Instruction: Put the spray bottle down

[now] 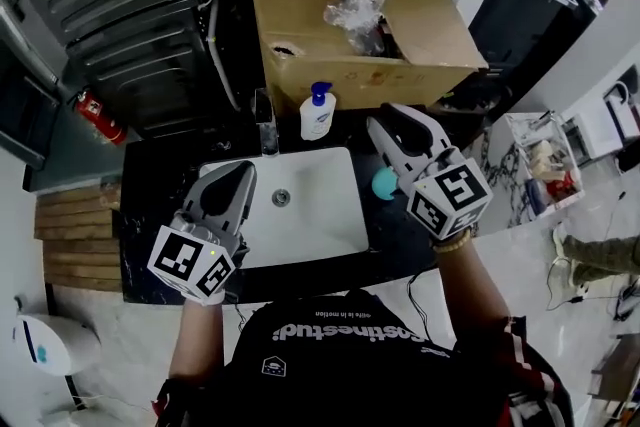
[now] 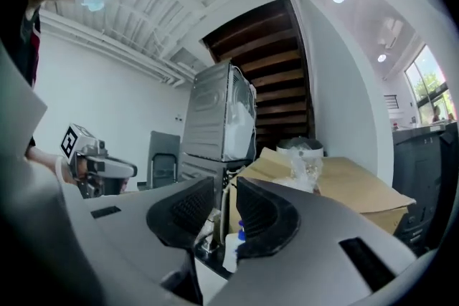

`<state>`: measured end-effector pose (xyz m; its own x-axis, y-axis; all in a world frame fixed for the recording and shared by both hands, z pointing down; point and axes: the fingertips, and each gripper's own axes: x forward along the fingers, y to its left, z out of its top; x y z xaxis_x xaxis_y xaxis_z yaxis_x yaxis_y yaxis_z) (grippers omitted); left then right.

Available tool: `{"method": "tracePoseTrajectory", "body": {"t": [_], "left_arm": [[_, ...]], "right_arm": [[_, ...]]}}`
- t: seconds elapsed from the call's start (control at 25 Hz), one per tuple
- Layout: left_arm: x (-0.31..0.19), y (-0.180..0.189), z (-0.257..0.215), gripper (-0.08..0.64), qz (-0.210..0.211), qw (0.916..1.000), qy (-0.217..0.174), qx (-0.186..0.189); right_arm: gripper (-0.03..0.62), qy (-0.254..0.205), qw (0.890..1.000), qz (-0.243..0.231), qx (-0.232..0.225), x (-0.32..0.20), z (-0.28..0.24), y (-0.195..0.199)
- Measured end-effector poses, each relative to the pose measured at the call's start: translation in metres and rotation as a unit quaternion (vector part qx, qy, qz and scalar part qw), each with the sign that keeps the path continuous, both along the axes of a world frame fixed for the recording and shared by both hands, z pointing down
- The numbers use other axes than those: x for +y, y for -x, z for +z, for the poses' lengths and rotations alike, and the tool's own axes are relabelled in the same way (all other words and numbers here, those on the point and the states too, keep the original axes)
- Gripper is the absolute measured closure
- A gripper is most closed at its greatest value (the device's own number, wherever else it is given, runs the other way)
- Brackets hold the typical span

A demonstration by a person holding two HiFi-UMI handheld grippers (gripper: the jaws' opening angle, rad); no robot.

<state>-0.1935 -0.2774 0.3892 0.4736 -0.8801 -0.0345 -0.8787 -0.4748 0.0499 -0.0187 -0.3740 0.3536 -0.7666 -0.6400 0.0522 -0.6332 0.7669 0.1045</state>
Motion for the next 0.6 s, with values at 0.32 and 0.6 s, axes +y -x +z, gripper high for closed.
{"method": "tracePoseTrajectory", "body": {"t": [0.32, 0.6], "left_arm": [[0.002, -0.005, -0.021, 0.546, 0.017, 0.9993, -0.03, -0.013], [0.002, -0.011, -0.025, 0.546, 0.031, 0.9988, -0.036, -0.011]], "right_arm": [[0.504, 0.009, 0.996, -0.063, -0.059, 0.055, -0.017, 0.06], [0.54, 0.021, 0.993, -0.093, -0.066, 0.076, -0.01, 0.087]]}}
